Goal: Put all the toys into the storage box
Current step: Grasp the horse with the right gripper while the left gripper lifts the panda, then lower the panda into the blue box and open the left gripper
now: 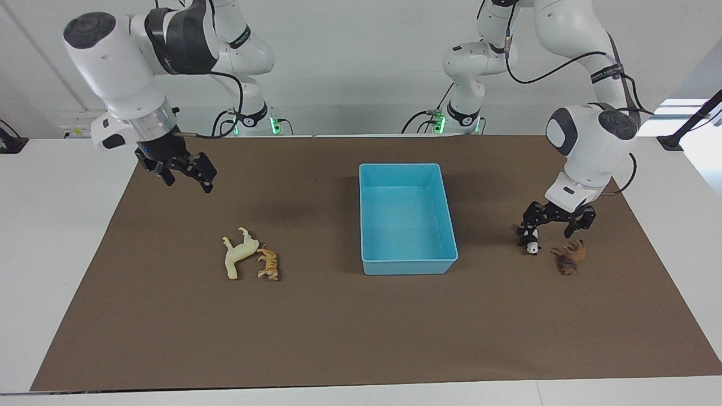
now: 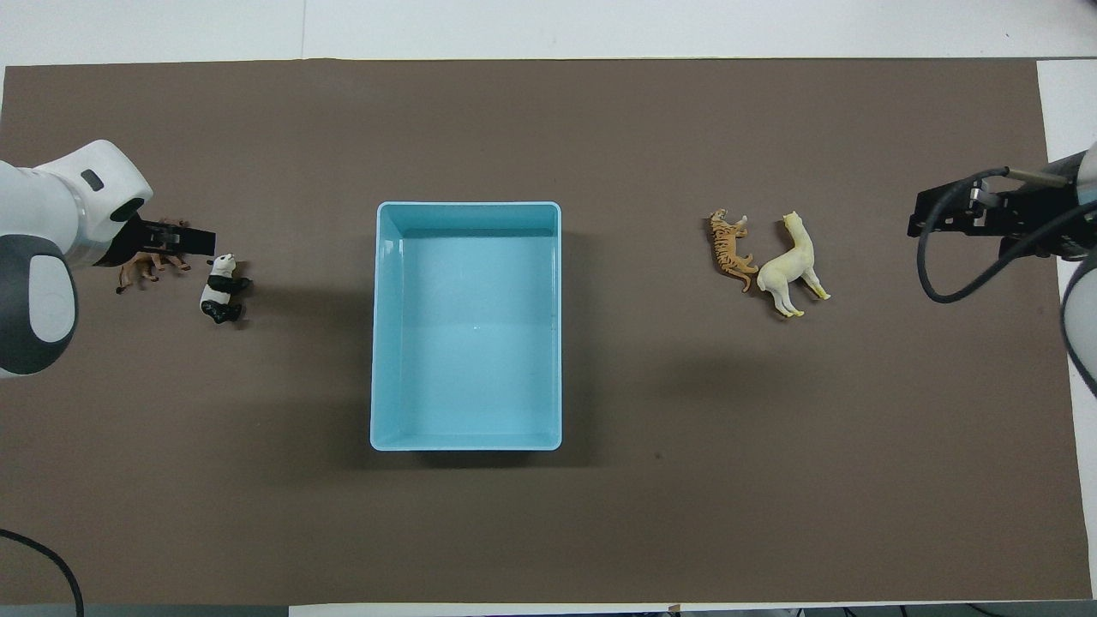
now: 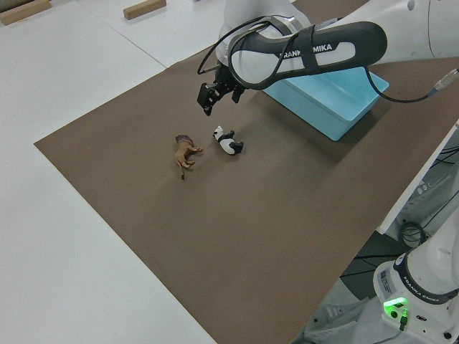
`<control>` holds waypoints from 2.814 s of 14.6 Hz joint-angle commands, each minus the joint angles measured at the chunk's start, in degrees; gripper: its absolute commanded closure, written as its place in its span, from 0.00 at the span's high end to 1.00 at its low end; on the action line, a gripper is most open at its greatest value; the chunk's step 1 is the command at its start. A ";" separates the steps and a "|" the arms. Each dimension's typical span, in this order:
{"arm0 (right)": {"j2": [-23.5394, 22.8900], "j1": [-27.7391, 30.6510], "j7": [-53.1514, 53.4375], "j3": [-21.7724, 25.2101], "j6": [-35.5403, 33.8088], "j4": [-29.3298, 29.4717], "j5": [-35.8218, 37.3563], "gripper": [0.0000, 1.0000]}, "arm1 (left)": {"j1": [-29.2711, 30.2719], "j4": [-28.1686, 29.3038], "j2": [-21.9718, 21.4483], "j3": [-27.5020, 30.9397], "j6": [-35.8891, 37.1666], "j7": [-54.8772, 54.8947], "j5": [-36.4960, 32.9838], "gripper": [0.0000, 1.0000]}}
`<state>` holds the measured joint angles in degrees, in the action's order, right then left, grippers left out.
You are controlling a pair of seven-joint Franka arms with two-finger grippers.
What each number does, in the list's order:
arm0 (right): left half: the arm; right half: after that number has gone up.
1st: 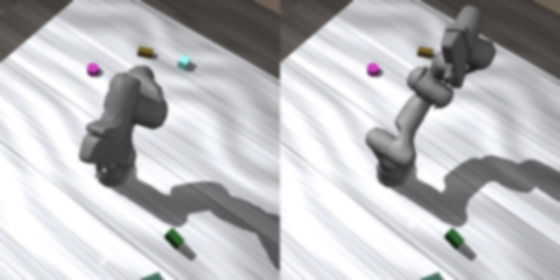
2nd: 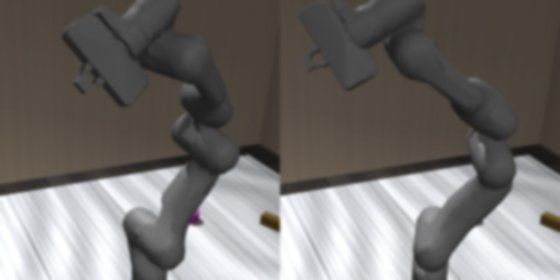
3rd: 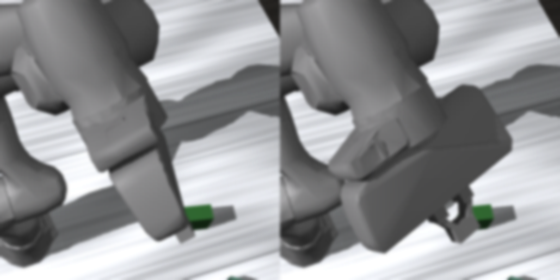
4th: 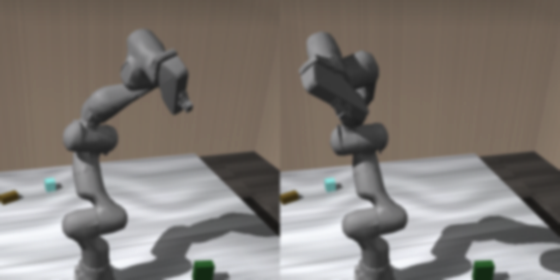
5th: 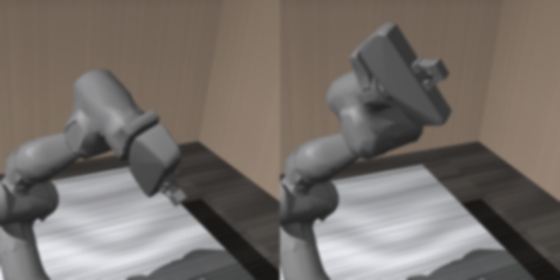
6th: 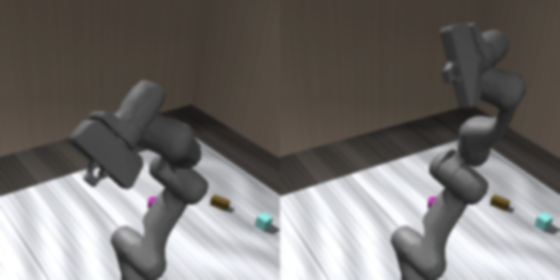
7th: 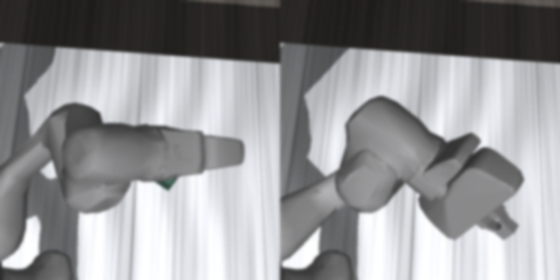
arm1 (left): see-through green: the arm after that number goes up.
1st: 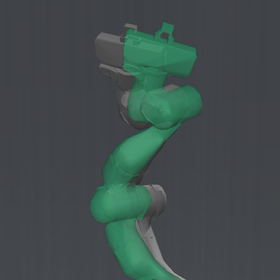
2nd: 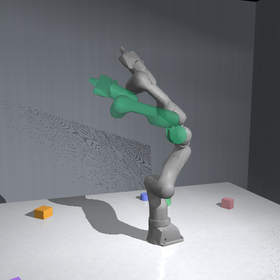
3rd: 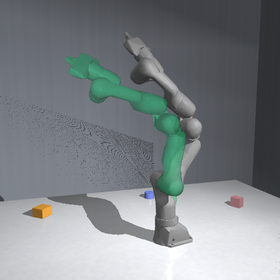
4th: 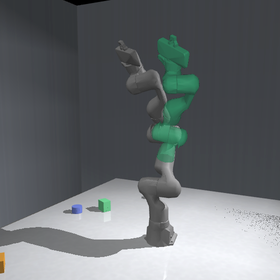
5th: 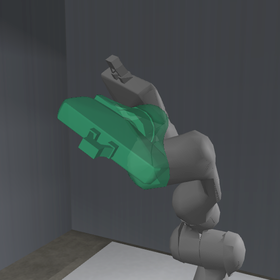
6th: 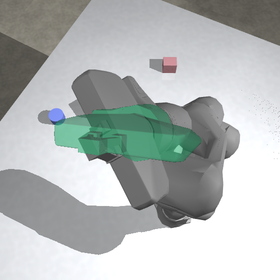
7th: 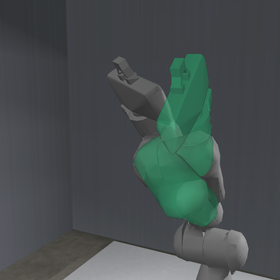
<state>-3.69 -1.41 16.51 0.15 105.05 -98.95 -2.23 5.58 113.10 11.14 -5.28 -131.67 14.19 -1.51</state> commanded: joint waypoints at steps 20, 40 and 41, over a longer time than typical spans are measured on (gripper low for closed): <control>-21.80 -1.76 -27.06 -0.07 28.37 -3.62 -0.49 1.00 | 0.49 5.64 4.24 -0.16 -4.74 -0.73 -0.51 0.18; -20.13 -0.70 -26.79 -0.24 31.37 -8.11 -1.54 0.00 | -27.29 -3.24 -3.85 -0.78 11.61 -49.79 3.53 1.00; -19.60 -0.70 -26.79 -0.16 29.44 -6.89 -2.42 0.00 | -27.03 -3.50 -3.93 -0.69 11.62 -49.79 3.53 1.00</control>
<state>-25.69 -2.61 -9.08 0.55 137.80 -105.94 -2.58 -21.40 107.77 9.66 -6.82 -119.32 -35.12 1.40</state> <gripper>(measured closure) 0.749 0.088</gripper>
